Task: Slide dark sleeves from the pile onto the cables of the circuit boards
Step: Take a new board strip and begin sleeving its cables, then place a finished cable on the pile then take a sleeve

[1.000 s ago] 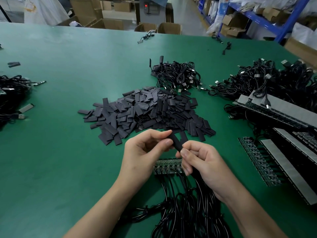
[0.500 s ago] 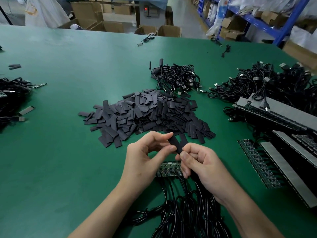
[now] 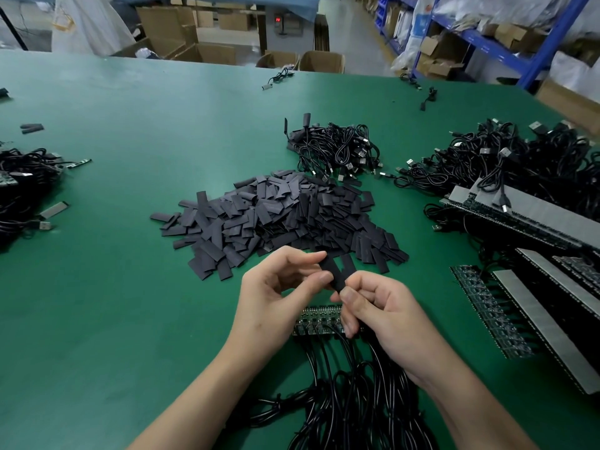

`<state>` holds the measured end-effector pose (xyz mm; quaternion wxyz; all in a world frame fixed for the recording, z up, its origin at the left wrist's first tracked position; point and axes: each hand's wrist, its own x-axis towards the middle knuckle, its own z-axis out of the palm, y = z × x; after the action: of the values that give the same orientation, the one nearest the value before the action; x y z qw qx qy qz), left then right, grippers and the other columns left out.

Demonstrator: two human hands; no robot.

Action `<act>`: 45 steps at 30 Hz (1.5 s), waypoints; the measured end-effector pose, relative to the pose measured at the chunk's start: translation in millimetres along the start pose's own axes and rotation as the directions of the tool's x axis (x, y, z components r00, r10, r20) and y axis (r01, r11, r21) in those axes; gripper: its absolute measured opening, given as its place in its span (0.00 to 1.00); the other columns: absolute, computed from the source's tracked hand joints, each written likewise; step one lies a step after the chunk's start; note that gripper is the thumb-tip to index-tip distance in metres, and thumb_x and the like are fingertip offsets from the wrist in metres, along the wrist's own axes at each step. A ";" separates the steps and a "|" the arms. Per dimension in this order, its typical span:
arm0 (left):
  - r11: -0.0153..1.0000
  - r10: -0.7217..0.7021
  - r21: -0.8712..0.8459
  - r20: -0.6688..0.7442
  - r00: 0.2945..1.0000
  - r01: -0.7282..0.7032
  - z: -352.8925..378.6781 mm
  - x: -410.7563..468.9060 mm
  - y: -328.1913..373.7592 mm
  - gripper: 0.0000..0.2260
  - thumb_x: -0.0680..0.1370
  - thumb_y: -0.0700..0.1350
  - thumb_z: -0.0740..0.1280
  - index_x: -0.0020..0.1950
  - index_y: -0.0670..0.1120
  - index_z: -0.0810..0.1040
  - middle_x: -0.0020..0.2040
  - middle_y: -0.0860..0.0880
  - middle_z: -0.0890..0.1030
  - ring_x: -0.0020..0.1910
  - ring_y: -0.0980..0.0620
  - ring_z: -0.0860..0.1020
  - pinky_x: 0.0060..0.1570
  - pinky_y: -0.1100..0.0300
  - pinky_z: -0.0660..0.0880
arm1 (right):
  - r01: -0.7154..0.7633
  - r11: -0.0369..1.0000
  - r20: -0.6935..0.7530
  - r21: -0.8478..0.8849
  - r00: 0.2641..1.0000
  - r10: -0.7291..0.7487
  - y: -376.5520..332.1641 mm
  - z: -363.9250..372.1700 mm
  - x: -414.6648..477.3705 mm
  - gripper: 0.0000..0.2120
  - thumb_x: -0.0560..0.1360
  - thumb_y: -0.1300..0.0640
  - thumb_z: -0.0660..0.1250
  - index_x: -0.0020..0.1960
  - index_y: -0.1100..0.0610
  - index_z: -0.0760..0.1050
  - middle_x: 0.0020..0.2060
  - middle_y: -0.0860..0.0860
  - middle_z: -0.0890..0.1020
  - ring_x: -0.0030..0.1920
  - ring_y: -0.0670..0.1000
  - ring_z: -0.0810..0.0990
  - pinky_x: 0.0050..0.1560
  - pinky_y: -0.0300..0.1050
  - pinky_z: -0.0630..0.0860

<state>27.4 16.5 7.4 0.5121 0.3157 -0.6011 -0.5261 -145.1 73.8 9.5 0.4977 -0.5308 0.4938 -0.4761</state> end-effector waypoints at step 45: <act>0.858 -0.357 0.491 0.356 0.864 0.153 -41.9 11.8 10.4 0.14 0.71 0.50 0.81 0.54 0.55 0.82 0.50 0.57 0.83 0.47 0.59 0.81 0.51 0.64 0.77 | -0.056 0.683 -0.185 -0.728 0.976 -0.118 -68.8 -36.1 95.5 0.12 0.80 0.39 0.64 0.57 0.42 0.81 0.49 0.32 0.81 0.47 0.32 0.79 0.44 0.29 0.68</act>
<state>65.5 -4.7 17.4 0.2024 0.3780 -0.7555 -0.4953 -172.0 -22.5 81.4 0.1803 -0.6378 0.6844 -0.3038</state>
